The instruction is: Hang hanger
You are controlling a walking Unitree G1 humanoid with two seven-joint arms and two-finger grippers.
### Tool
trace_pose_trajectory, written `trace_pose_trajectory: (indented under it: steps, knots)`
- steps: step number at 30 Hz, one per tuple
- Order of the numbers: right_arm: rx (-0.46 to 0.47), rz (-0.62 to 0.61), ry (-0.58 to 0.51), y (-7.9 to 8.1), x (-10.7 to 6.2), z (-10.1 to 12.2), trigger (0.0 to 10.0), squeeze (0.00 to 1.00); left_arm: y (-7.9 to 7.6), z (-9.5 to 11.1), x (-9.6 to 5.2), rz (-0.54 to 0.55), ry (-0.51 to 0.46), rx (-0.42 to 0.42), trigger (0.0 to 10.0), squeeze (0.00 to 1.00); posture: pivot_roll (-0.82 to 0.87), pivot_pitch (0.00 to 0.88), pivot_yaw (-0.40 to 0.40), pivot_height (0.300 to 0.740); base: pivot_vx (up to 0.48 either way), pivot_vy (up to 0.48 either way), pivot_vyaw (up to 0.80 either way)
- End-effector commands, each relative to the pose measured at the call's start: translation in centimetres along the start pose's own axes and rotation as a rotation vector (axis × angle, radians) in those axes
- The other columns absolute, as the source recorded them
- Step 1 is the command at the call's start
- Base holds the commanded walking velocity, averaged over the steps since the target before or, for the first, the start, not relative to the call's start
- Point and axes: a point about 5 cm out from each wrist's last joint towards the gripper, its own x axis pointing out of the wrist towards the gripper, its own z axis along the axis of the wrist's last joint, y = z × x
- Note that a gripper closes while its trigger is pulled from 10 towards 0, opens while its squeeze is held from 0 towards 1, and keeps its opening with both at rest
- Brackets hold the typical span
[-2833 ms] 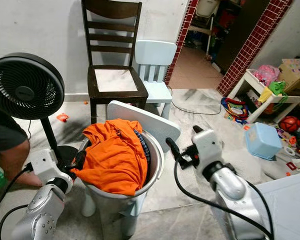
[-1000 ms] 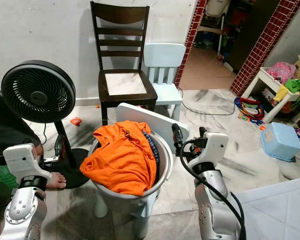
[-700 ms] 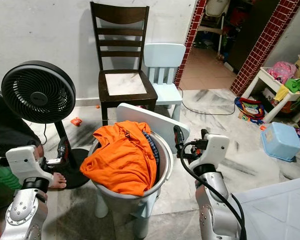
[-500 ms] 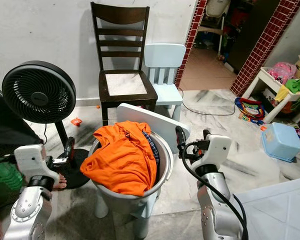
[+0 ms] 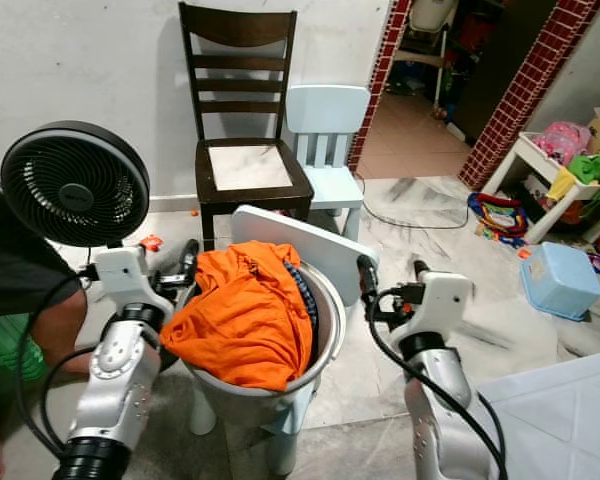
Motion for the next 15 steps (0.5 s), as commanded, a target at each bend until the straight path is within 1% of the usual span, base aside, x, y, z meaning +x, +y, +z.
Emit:
trace_pose_trajectory:
  steps: [1, 5, 7, 9, 10, 11, 12, 13, 15]
  knots:
    - [-0.024, 0.005, -0.007, -0.2, -0.2, 0.6, 10.0, 0.0, -0.8, 0.0, 0.3, -0.023, -0.006, -0.019, 10.0, 0.0, -0.04, 0.0, -0.118, 0.74, 0.0, 0.0, 0.0]
    - [-0.033, 0.013, -0.003, -0.2, -0.4, 0.7, 10.0, 0.0, -1.2, -0.3, 0.1, -0.03, -0.006, -0.025, 10.0, 0.0, -0.05, 0.017, -0.125, 0.74, 0.0, 0.0, 0.0]
    - [-0.044, 0.019, 0.009, -0.1, -0.9, 0.8, 10.0, 0.0, -1.6, -0.5, -0.3, -0.029, -0.004, -0.043, 10.0, 0.0, -0.06, 0.043, -0.135, 0.74, 0.0, 0.0, 0.0]
    - [-0.046, 0.021, 0.012, -0.1, -1.1, 0.9, 10.0, 0.0, -1.6, -0.5, -0.4, -0.029, -0.006, -0.046, 10.0, 0.0, -0.06, 0.043, -0.135, 0.74, 0.0, 0.0, 0.0]
    - [-0.054, 0.023, 0.024, -0.2, -1.6, 0.9, 10.0, 0.0, -1.9, -0.5, -0.7, -0.026, -0.006, -0.056, 10.0, 0.0, -0.07, 0.066, -0.143, 0.74, 0.0, 0.0, 0.0]
    - [-0.054, 0.023, 0.024, -0.2, -1.6, 0.9, 10.0, 0.0, -1.9, -0.5, -0.7, -0.026, -0.006, -0.056, 10.0, 0.0, -0.07, 0.066, -0.143, 0.74, 0.0, 0.0, 0.0]
    - [-0.062, 0.023, 0.042, -0.3, -2.3, 0.8, 10.0, 0.0, -2.1, -0.7, -1.0, -0.025, -0.001, -0.066, 10.0, 0.0, -0.08, 0.084, -0.149, 0.74, 0.0, 0.0, 0.0]
    - [-0.064, 0.021, 0.051, -0.4, -2.5, 0.7, 10.0, 0.0, -2.2, -0.7, -1.1, -0.025, 0.002, -0.069, 10.0, 0.0, -0.08, 0.084, -0.149, 0.74, 0.0, 0.0, 0.0]
    - [-0.07, 0.017, 0.069, -0.6, -3.3, 0.8, 10.0, 0.0, -2.5, -1.0, -1.5, -0.027, 0.011, -0.08, 10.0, 0.0, -0.1, 0.117, -0.158, 0.74, 0.0, 0.0, 0.0]
